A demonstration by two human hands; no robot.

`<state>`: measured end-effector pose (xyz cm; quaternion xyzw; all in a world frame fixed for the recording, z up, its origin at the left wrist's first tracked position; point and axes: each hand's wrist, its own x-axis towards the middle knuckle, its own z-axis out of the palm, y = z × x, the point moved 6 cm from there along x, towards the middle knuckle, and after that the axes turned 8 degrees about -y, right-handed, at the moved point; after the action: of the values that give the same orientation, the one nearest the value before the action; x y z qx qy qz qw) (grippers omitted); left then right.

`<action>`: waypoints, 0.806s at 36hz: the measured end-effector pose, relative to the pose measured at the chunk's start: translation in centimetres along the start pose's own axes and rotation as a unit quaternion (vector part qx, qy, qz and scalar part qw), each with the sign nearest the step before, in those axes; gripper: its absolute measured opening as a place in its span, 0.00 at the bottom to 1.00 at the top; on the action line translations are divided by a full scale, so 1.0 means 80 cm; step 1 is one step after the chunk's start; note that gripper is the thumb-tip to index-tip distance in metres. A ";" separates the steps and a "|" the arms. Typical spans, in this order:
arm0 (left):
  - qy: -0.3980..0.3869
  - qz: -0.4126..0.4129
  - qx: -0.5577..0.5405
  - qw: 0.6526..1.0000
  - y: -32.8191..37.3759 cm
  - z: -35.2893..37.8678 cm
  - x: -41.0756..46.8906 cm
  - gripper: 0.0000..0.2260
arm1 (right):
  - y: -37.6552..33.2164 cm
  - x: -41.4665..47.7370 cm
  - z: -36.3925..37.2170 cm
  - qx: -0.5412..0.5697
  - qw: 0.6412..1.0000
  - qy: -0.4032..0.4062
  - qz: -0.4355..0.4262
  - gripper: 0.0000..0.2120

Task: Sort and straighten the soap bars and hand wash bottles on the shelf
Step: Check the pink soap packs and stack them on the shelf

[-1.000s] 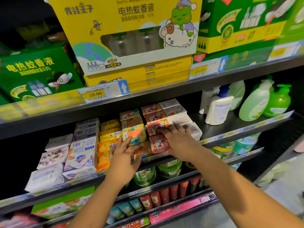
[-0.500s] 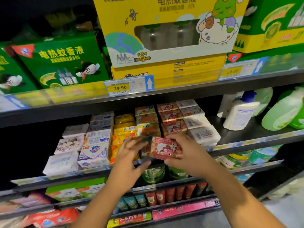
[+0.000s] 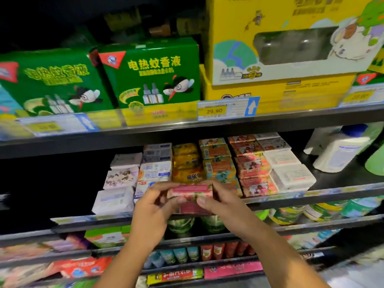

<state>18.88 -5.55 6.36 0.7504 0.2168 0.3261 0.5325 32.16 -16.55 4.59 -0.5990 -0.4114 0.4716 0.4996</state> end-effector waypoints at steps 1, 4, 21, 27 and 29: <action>0.008 -0.023 -0.021 1.000 0.000 -0.003 0.000 0.11 | 0.000 0.003 0.005 -0.009 1.000 0.010 -0.002 0.14; 0.028 -0.078 -0.053 0.995 -0.016 -0.021 0.001 0.04 | -0.004 0.013 0.018 -0.005 0.998 0.057 -0.003 0.14; -0.116 -0.070 -0.148 0.980 -0.045 -0.102 0.000 0.17 | -0.009 0.037 0.103 0.381 0.925 -0.004 0.002 0.30; -0.002 -0.116 -0.201 0.973 -0.060 -0.118 0.007 0.15 | -0.015 0.052 0.124 0.089 0.994 0.064 0.026 0.25; -0.004 -0.131 -0.230 0.964 -0.059 -0.121 0.007 0.14 | -0.018 0.054 0.130 0.104 0.991 0.081 0.014 0.21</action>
<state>12.45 2.79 4.21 0.5743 0.2297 0.2914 0.7297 22.88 -9.92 4.79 -0.5856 -0.3101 0.4688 0.5840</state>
